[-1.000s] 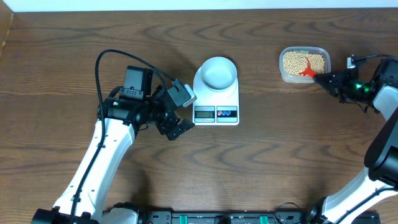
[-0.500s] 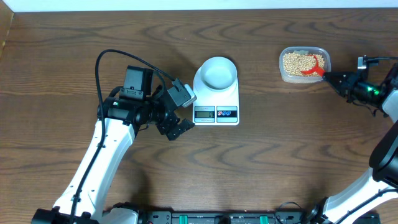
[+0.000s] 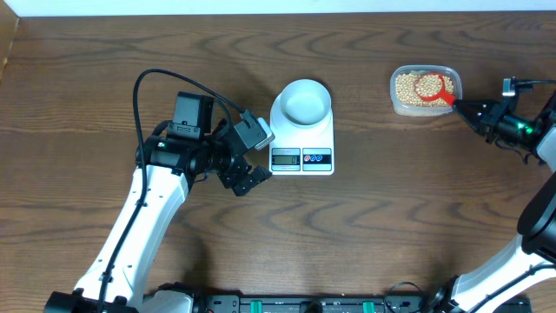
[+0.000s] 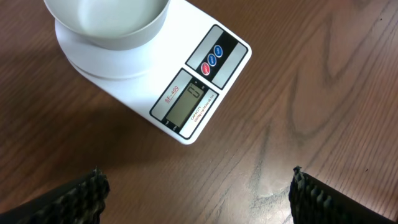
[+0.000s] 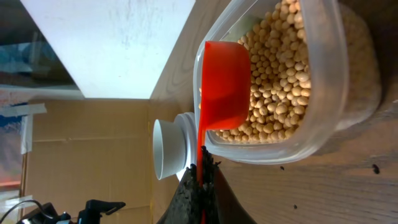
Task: Scoop item into bowl and weigh 50g on scale
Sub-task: 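Tilt the red scoop up with the right gripper, lifting beans out, then carry the filled scoop left with the right gripper over the white bowl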
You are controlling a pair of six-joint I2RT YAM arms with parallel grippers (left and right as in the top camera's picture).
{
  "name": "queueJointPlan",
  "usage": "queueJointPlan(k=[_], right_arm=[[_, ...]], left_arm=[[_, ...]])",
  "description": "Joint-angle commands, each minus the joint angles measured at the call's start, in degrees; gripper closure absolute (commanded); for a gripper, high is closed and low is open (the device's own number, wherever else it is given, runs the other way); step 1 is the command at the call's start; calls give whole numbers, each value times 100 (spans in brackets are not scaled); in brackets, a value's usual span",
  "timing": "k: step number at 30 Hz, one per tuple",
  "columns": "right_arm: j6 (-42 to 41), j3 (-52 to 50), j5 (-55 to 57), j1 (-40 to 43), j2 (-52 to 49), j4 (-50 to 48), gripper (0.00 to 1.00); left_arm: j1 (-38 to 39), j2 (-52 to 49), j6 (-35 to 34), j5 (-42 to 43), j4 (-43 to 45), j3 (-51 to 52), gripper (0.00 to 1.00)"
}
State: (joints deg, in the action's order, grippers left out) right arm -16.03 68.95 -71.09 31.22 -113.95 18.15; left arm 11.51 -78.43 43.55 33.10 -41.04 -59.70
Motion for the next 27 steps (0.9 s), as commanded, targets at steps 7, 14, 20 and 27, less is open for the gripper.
queueJointPlan(k=[7,14,20,27], right_arm=[[197,26,-658,236,-33,35,99],[197,26,-905,247,-33,28,99],[195,26,-1038,245,-33,26,99],[188,26,-1202,243,-33,28,99]], left_arm=[[-20,0,35,76,-2,-129,5],[-20,0,35,76,-2,-129,5],[-20,0,35,76,-2,-129,5],[-20,0,35,76,-2,-129,5]])
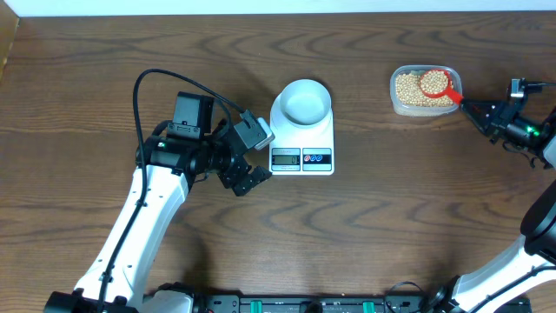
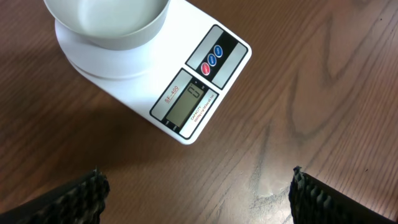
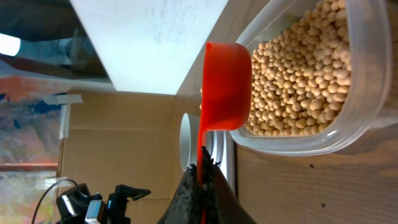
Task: Scoop item into bowl and weigh 50g on scale
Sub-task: 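Carry the filled scoop left with the right gripper over the white bowl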
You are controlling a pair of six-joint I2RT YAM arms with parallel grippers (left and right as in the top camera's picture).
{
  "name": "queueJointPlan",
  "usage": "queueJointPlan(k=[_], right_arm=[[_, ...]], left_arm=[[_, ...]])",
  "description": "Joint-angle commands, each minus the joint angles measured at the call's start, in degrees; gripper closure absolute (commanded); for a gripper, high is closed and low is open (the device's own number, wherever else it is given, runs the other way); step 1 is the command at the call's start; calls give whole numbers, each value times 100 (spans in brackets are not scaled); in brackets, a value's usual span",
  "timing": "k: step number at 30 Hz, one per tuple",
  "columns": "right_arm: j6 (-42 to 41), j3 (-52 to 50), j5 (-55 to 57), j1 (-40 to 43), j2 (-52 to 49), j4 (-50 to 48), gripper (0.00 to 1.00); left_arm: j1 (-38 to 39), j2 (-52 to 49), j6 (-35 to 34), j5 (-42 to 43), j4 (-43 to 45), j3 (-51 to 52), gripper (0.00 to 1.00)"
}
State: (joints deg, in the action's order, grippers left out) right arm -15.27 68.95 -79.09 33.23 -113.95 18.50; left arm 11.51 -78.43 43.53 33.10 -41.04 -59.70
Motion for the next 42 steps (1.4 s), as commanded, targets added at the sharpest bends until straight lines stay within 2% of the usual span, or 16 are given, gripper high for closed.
queueJointPlan(k=[1,24,42], right_arm=[[105,26,-404,42,-33,-4,99],[-107,26,-533,-570,-33,-11,99],[-452,26,-531,-1384,-33,-337,99]], left_arm=[[-20,0,37,76,-2,-129,5],[-20,0,37,76,-2,-129,5],[-20,0,37,76,-2,-129,5]])
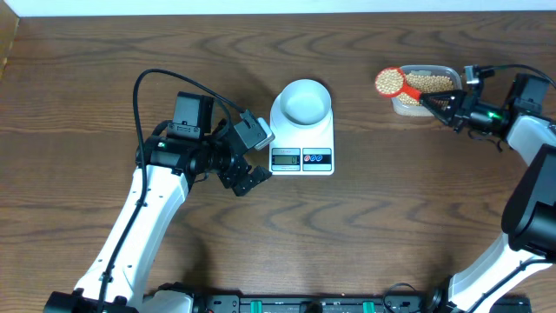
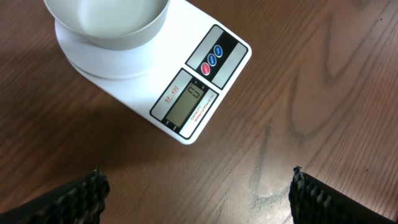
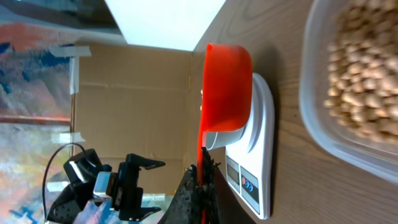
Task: Scoop item into bowl and weigh 50g on scale
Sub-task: 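Carry the filled scoop left with the right gripper over the white bowl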
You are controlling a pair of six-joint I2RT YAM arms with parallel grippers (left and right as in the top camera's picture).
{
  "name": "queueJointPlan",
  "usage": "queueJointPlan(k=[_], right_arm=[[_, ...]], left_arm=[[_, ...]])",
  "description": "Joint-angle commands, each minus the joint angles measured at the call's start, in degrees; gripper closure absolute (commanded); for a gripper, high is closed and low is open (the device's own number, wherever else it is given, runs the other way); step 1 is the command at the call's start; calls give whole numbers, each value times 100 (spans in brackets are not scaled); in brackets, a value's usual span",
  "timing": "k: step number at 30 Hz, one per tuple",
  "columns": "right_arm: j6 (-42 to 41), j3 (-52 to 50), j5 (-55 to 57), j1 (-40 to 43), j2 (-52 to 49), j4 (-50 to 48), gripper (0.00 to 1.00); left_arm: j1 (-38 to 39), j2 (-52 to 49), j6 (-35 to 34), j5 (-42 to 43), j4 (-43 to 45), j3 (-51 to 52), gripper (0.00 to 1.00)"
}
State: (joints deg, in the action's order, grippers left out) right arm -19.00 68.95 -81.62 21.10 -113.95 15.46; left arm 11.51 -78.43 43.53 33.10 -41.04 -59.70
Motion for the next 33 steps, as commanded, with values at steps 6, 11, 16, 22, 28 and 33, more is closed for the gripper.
queueJointPlan(k=[6,11,16,22,28,33], right_arm=[[-450,26,-278,-358,-33,-409,99],[-822,26,-278,-468,-33,-841,99],[-994,26,-275,-560,-33,-1082,99],[-1108,26,-256,-627,-33,-1158,99],[-1386,26,-219,-728,-33,-1598,99],[-1552,26,-90,-940,-33,-1851,99]], left_arm=[[-20,0,37,76,0,-129,5],[-20,0,37,76,-2,-129,5],[-20,0,37,76,0,-129,5],[-20,0,37,76,-2,-129,5],[-20,0,37,76,-2,-129,5],[-20,0,37,76,-2,-129,5]])
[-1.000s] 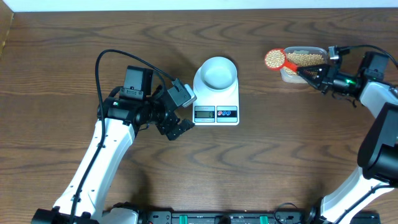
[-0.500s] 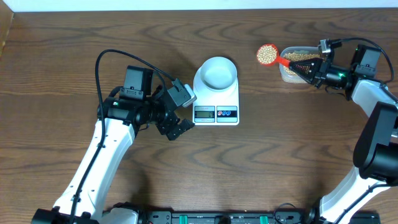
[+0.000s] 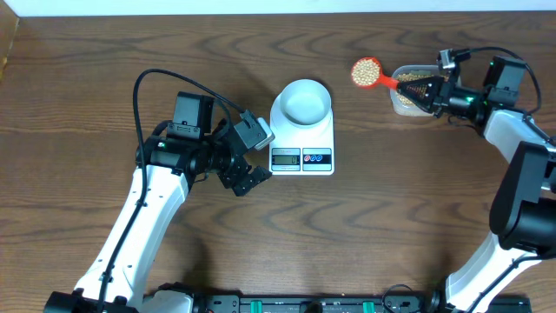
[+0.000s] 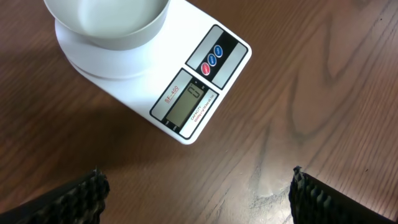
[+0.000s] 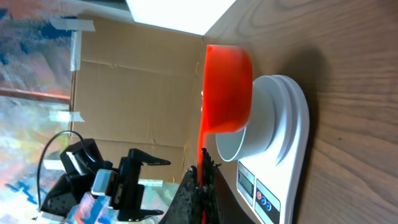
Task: Scoop item into bowl and weigh 50g on scale
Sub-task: 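Carry the filled scoop left with the right gripper over the white bowl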
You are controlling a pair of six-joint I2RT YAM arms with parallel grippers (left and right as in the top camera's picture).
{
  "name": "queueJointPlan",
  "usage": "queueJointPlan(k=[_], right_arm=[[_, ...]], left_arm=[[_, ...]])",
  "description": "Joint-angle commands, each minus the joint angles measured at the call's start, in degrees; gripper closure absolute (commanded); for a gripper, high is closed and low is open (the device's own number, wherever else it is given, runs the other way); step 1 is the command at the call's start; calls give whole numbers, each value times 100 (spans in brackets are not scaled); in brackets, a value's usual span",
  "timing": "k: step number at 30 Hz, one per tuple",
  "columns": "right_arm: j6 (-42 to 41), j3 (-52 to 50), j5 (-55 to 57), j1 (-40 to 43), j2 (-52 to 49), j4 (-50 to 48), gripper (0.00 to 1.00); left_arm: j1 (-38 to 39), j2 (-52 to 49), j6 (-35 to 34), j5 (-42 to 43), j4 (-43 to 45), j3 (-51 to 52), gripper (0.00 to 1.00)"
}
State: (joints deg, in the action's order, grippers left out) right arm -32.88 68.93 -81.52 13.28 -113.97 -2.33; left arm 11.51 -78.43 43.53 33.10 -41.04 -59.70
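Observation:
A red scoop (image 3: 367, 72) heaped with beige beans hangs in the air between the bean tub (image 3: 419, 87) and the white bowl (image 3: 303, 100). My right gripper (image 3: 420, 88) is shut on its handle; the right wrist view shows the scoop (image 5: 227, 87) from below, close to the bowl (image 5: 239, 144). The bowl sits empty on the white scale (image 3: 302, 139). My left gripper (image 3: 246, 182) stays open low over the table, just left of the scale's display (image 4: 189, 99).
The clear plastic tub of beans stands at the back right, partly covered by my right gripper. The left arm's cable loops over the table behind the scale. A cardboard wall lies beyond the table's far side.
The right gripper has carried the filled scoop further left, from just beside the tub to about midway toward the bowl. The left arm has not moved.
The scoop first lay in the beans in the tub, held by my right gripper. Then it sat lifted and heaped at the tub's edge. Later it was clear of the tub on its left, and now it is nearer the bowl.

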Motion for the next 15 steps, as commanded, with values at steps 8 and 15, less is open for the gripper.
queueJointPlan(k=[8,15], right_arm=[[-105,28,-94,-490,-31,-356,99],[31,28,-26,-754,-31,-476,99]], left_arm=[[-20,0,37,76,-2,-129,5],[-20,0,37,76,-2,-129,5]])
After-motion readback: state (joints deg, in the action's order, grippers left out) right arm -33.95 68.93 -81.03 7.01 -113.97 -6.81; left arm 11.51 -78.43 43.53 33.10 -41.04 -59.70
